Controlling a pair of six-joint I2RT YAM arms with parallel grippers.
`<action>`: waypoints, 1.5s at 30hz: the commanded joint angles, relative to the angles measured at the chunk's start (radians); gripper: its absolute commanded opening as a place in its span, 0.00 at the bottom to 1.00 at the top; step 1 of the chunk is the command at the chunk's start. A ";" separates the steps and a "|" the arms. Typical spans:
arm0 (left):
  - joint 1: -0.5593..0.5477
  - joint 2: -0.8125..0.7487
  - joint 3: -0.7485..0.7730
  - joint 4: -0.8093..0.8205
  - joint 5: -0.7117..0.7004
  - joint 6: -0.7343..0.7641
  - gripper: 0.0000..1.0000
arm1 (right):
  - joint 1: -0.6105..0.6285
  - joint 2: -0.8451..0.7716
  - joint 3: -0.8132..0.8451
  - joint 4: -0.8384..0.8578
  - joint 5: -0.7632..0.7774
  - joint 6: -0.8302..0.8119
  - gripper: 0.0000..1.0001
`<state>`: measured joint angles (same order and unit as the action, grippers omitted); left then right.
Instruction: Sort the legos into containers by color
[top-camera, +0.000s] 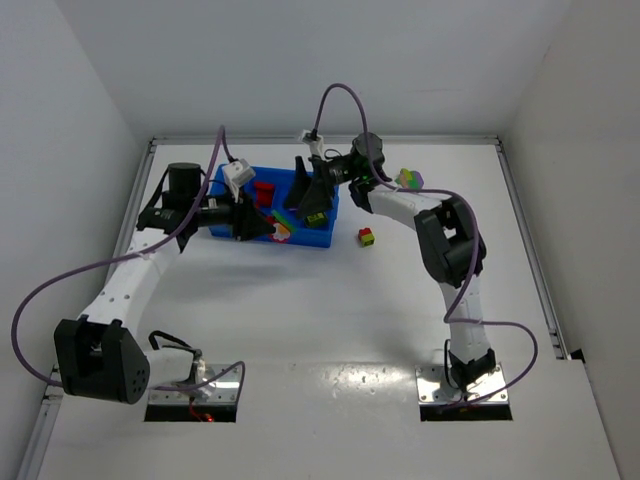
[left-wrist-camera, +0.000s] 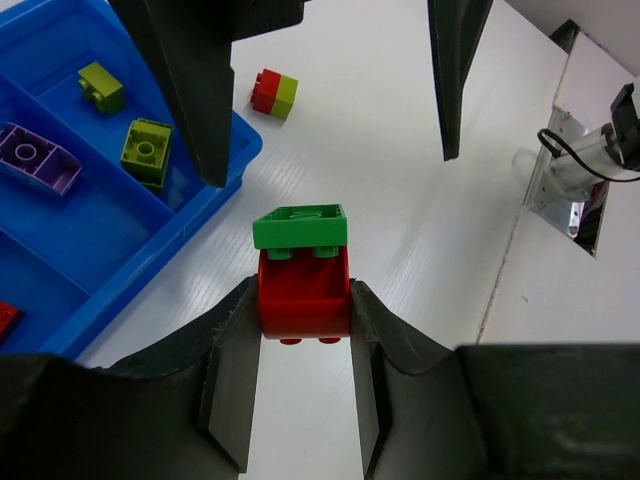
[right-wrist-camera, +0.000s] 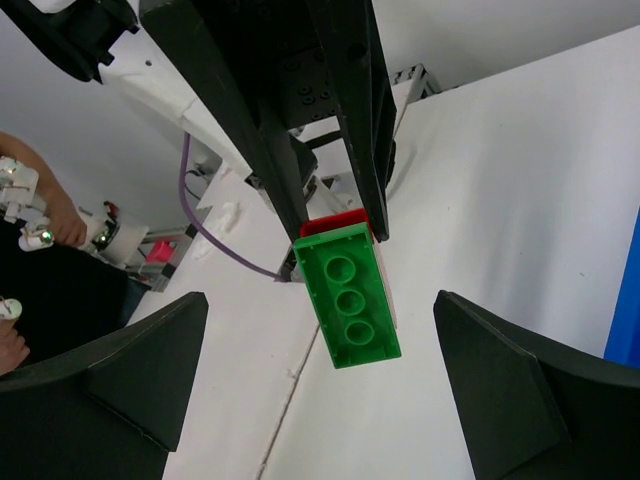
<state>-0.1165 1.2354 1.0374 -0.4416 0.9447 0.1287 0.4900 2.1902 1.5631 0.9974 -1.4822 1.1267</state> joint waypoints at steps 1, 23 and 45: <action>-0.008 0.001 0.049 0.060 0.046 -0.021 0.07 | 0.012 0.025 0.061 0.090 -0.075 0.012 0.95; -0.017 -0.031 0.015 0.069 -0.026 -0.026 0.03 | 0.032 0.128 0.198 0.149 -0.084 0.100 0.00; 0.081 -0.335 -0.267 -0.049 -0.265 0.060 0.00 | 0.133 0.373 0.767 -0.802 0.561 -0.603 0.00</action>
<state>-0.0509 0.9371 0.7677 -0.4931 0.7033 0.1772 0.5419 2.5351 2.2295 0.4438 -1.1168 0.7860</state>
